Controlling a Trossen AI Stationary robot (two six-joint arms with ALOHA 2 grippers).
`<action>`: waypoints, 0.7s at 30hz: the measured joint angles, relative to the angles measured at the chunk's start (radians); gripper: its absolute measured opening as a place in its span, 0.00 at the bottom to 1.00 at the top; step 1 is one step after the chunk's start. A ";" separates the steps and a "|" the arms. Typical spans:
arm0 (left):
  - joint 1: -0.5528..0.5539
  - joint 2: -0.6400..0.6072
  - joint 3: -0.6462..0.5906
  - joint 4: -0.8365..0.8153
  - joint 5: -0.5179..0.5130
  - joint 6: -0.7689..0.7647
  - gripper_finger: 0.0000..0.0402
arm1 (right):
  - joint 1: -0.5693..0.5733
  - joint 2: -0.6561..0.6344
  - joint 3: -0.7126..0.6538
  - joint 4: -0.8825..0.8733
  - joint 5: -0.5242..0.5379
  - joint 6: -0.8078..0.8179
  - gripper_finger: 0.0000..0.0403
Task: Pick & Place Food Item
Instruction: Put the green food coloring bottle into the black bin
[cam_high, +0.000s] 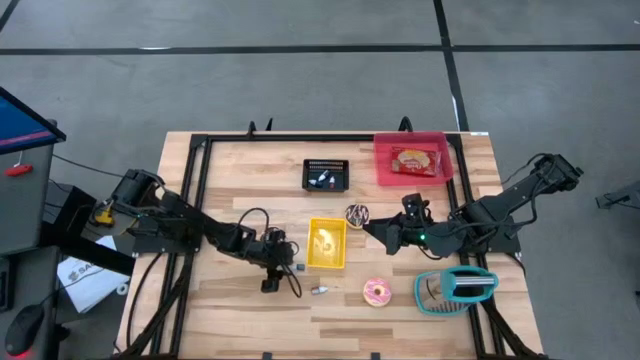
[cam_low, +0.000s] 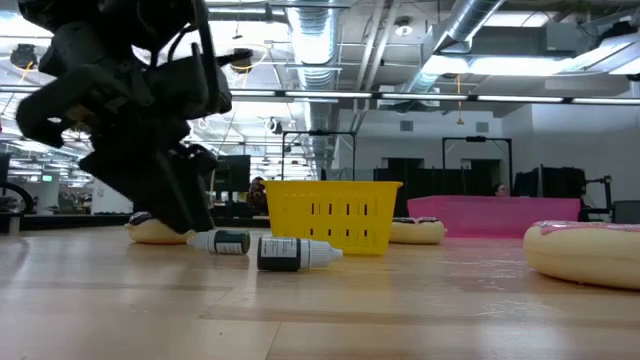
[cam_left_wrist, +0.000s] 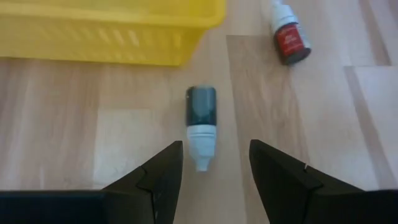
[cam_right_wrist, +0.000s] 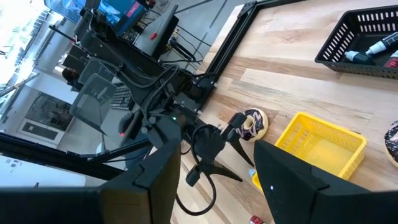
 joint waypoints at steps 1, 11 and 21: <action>0.000 0.000 -0.001 -0.007 -0.007 0.000 0.45 | 0.000 0.000 0.000 0.001 0.000 0.000 0.49; 0.009 0.051 -0.002 0.030 -0.001 -0.006 0.45 | 0.001 0.000 0.000 0.006 0.000 0.000 0.49; 0.010 0.051 -0.001 0.023 -0.001 -0.049 0.34 | 0.006 0.000 0.000 0.008 0.000 0.000 0.49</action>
